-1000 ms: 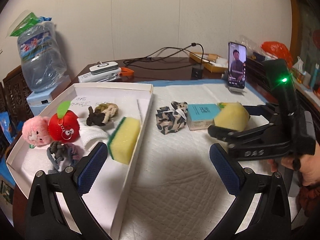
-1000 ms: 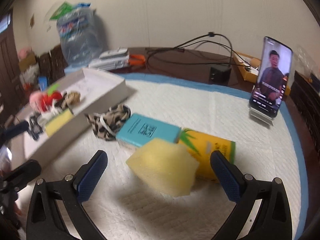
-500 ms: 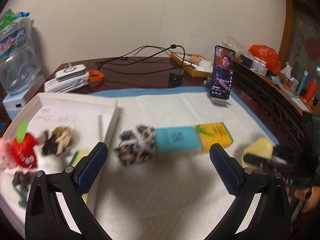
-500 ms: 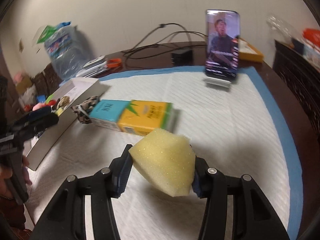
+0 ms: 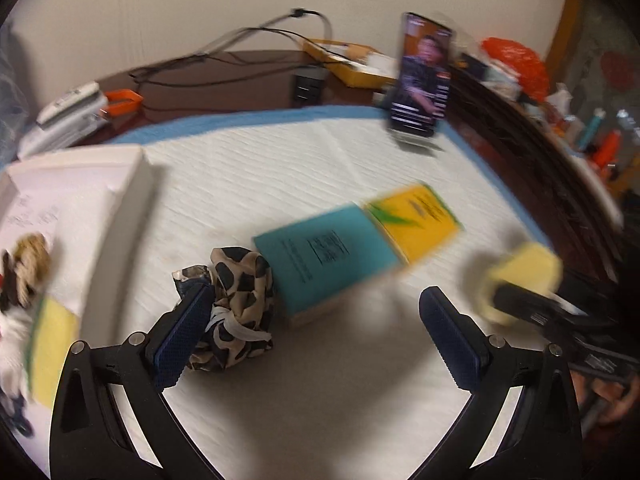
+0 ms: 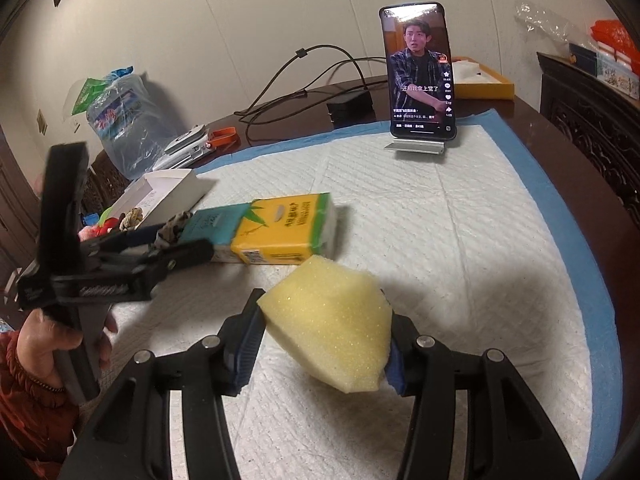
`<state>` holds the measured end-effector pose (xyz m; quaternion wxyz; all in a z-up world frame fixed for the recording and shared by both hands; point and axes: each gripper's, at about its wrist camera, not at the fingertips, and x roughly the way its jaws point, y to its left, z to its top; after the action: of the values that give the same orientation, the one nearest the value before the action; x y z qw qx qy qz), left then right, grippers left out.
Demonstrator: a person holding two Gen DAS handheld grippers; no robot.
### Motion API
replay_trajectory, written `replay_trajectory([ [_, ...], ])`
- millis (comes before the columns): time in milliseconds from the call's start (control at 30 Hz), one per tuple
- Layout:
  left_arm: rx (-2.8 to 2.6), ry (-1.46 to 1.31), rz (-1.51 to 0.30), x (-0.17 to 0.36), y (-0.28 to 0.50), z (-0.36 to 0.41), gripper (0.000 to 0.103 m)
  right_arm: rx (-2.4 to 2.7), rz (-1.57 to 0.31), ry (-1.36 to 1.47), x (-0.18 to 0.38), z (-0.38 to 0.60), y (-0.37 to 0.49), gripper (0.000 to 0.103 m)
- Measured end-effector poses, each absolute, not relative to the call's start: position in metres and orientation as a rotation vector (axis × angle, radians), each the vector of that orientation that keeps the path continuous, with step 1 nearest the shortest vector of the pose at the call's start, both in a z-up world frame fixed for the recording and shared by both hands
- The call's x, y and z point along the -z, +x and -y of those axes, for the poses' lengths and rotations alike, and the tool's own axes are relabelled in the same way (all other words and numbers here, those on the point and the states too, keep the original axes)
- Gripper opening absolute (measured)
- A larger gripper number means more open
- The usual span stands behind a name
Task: Organize soft objects
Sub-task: 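Grasp the patterned scrunchie with the left gripper while the right grasps the yellow foam block, then hold the scrunchie and foam block raised above the pad with both grippers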
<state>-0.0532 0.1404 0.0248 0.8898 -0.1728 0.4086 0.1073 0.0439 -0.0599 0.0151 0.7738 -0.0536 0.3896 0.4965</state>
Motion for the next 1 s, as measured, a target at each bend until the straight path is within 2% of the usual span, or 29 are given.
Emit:
replay_trajectory([
  [167, -0.131, -0.336, -0.816, -0.037, -0.078, -0.100, 0.103, -1.091, -0.846, -0.112, -0.015, 0.060, 0.044, 0.053],
  [267, -0.278, -0.224, -0.801, -0.039, -0.084, -0.100, 0.103, -1.095, -0.852, -0.109, -0.015, 0.060, 0.044, 0.053],
  [467, -0.294, -0.200, -0.864, -0.017, -0.079, -0.105, 0.103, -1.091, -0.857, -0.110, -0.015, 0.060, 0.045, 0.053],
  [533, -0.305, -0.181, -0.863, -0.011, -0.077, -0.103, 0.095, -1.090, -0.858, -0.110, -0.015, 0.060, 0.045, 0.053],
  [600, -0.303, -0.194, -0.881, -0.008, -0.074, -0.106, 0.053, -1.086, -0.857, -0.108, -0.015, 0.060, 0.045, 0.053],
  [633, -0.294, -0.205, -0.872, -0.008, -0.074, -0.107, 0.052, -1.085, -0.858, -0.107, -0.014, 0.060, 0.046, 0.053],
  [700, -0.290, -0.204, -0.837, -0.014, -0.080, -0.107, 0.042, -1.084, -0.859, -0.106, -0.014, 0.061, 0.046, 0.053],
  [833, -0.352, -0.140, -0.712, -0.032, -0.103, -0.100, 0.041, -1.071, -0.810, -0.101, -0.020, 0.066, 0.041, 0.052],
  [1000, -0.478, -0.127, -0.460, -0.056, -0.148, -0.101, 0.041, -1.018, -0.649, -0.088, -0.037, 0.081, 0.026, 0.052],
])
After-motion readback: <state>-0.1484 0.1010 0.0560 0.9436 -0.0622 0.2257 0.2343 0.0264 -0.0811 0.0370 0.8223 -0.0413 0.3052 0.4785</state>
